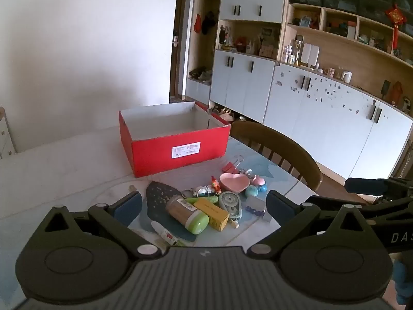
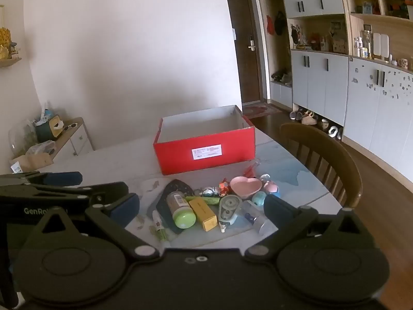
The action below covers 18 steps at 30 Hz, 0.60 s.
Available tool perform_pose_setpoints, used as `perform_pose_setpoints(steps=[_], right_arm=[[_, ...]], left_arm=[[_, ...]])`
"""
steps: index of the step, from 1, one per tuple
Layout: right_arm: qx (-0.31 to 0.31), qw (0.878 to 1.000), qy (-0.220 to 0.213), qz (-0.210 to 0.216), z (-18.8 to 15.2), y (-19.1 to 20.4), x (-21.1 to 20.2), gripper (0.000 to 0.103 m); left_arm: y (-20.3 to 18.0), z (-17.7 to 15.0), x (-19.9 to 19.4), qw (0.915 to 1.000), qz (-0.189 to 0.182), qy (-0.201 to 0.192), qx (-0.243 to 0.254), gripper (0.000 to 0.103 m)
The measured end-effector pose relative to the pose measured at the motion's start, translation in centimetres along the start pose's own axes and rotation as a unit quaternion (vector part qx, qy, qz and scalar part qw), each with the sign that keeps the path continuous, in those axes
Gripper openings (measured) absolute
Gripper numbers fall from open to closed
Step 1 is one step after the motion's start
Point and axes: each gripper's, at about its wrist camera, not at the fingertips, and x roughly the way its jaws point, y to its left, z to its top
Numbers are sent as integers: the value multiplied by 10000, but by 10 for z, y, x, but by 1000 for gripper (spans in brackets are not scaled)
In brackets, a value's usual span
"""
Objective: Organize rigid objects
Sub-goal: 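Move both tools toward the pile of items on the table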
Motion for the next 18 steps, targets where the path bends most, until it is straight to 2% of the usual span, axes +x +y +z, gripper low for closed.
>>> perform_pose_setpoints(steps=[4, 9, 18], right_arm=[[-58, 10000, -20, 63, 0, 1, -1, 103], [-228, 9997, -50, -13, 2, 2, 5, 103], [-331, 9991, -250, -35, 1, 9, -3, 103]], left_arm=[[3, 0, -1, 9999, -21, -119, 7, 103], [-5, -2, -16, 9990, 225, -350, 190, 103], [-6, 2, -17, 9991, 204, -319, 169, 103]])
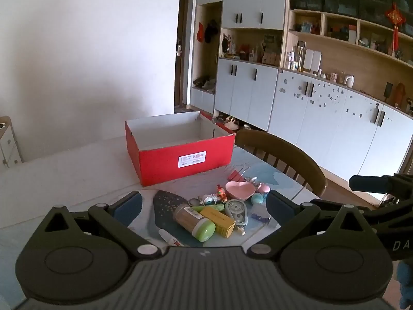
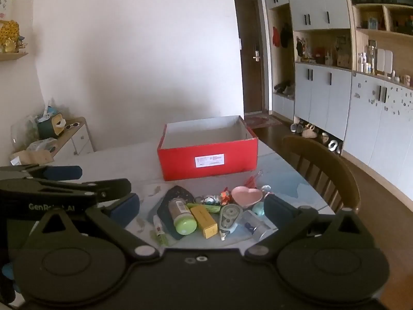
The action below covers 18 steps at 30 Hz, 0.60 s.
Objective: Organize rigid objects
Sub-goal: 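Move both tools toward the pile of items on the table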
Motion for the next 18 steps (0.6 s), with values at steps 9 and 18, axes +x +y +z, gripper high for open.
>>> perform_pose_setpoints(steps=[9, 18], right_arm=[[35, 10000, -22, -51, -4, -1, -2, 103], [-18, 10000, -75, 1, -3, 0, -4, 103]], left_arm=[[8, 0, -7, 9998, -43, -68, -163, 103], [14, -1, -6, 9994, -145, -3, -318, 103]])
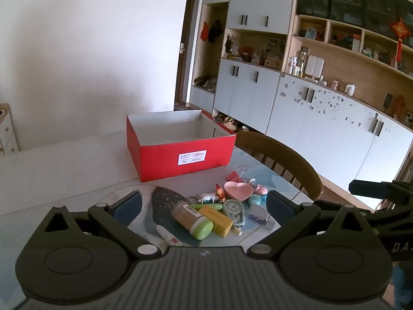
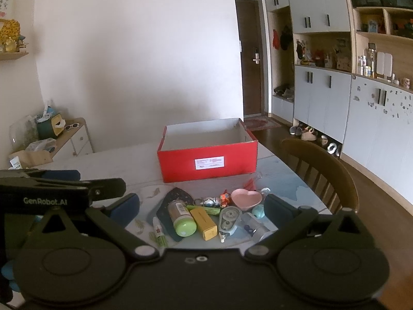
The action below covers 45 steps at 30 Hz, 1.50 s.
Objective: Organize rigid objects
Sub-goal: 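Move both tools toward the pile of items on the table, then grasp the white glue tube with the left tool while the right tool grasps the clear cup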
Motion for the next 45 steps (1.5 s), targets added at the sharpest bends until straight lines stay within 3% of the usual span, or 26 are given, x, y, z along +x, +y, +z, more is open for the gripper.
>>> perform_pose_setpoints(steps=[19, 27, 31, 37, 45], right_arm=[[5, 9998, 178, 79, 7, -12, 21, 102], [-45, 9992, 319, 223, 13, -27, 48, 102], [-90, 9985, 476, 255, 15, -39, 68, 100], [-178, 9959, 854, 244, 10, -61, 106, 97], [-477, 9877, 1472, 242, -10, -78, 155, 82]], left_arm=[[15, 4, 21, 9996, 127, 107, -234, 103], [25, 7, 47, 9984, 344, 209, -404, 103], [26, 6, 61, 9979, 574, 188, -253, 103], [37, -6, 95, 9947, 797, 579, -287, 103], [50, -33, 146, 9861, 808, 1370, -473, 102]])
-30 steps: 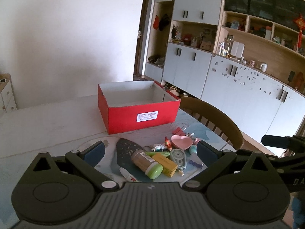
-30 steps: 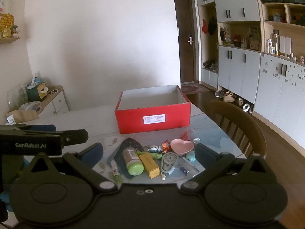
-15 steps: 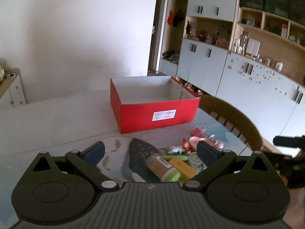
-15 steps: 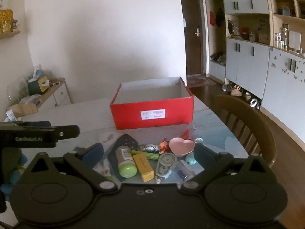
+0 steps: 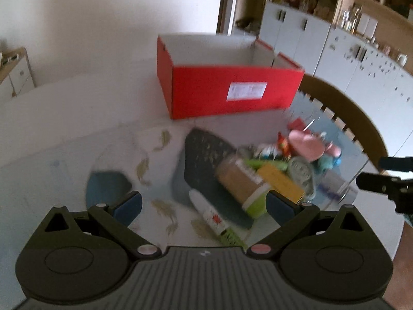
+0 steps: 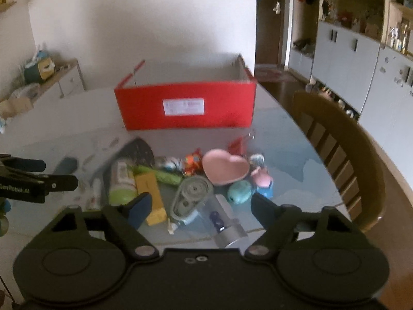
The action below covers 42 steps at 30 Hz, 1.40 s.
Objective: Organize rigid objects
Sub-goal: 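Grasp the white glue tube with the left tool while the right tool grasps the clear cup, then carry the glue tube and clear cup into the red box with both tools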
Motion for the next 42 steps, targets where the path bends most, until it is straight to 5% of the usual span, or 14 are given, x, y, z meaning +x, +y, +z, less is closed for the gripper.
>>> perform_pose_setpoints(steps=[12, 21, 26, 38, 42], right_arm=[[-403, 9972, 622, 12, -9, -19, 49, 66], [-577, 9950, 815, 56, -11, -25, 63, 51], [-635, 9942, 869, 76, -11, -24, 69, 43], [-659, 9937, 906, 67, -11, -22, 70, 41], [-593, 9941, 902, 70, -11, -20, 67, 41]], left_arm=[[-8, -31, 42, 9980, 122, 611, 70, 94], [-20, -33, 56, 9970, 148, 741, 185, 64], [-22, -32, 62, 9965, 278, 765, 188, 56], [-23, -29, 66, 9964, 528, 649, 153, 17], [-20, -27, 66, 9965, 548, 630, 90, 17]])
